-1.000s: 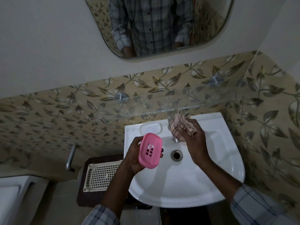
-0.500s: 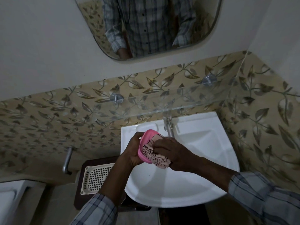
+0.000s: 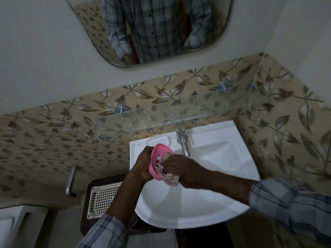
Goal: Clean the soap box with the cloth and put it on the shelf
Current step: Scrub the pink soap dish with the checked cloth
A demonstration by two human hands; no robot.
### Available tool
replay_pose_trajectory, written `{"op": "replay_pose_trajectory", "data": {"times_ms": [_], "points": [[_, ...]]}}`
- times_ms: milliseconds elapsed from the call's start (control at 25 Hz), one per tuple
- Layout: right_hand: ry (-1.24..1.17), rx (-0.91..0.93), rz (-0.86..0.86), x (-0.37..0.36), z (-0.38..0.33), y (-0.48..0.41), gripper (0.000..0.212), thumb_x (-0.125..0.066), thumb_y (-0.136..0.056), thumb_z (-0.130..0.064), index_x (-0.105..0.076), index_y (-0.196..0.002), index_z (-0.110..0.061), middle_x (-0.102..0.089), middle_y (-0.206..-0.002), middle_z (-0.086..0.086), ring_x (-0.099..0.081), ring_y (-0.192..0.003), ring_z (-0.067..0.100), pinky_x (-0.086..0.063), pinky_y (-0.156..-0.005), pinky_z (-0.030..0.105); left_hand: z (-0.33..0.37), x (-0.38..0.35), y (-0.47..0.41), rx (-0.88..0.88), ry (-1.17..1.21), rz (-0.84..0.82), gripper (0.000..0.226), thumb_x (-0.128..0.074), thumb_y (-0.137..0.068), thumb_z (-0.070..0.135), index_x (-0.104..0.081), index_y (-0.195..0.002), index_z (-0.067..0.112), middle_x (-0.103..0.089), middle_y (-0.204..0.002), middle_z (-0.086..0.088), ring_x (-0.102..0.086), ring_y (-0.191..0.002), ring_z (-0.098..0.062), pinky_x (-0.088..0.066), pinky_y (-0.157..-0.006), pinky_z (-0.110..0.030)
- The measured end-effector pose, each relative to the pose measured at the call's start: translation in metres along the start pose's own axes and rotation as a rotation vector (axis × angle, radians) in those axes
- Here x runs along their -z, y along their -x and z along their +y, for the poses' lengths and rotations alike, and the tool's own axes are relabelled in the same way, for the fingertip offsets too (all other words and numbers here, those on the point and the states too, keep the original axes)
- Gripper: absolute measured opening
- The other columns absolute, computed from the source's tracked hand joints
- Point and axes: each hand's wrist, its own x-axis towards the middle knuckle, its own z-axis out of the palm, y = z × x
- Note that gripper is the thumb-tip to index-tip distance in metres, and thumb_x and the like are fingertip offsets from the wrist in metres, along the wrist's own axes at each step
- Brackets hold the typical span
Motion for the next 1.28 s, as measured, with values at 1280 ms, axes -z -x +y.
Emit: {"op": "replay_pose_trajectory", "data": {"times_ms": [1280], "points": [[-1.003, -1.176, 0.427, 0.032, -0.039, -0.061, 0.023, -0.087, -0.063, -0.021, -0.071, -0.076, -0.012, -0.070, -0.065, 0.014, -0.067, -0.055, 0.026, -0.059, -0.052, 0.045, -0.054, -0.018, 0.000, -0.785, -0.670, 0.334, 0.064, -0.052, -0.078, 0.044, -0.042, -0.135, 0.017, -0.052, -0.129, -0.016, -0.063, -0.099, -0.021, -0.053, -0.065, -0.028]]}}
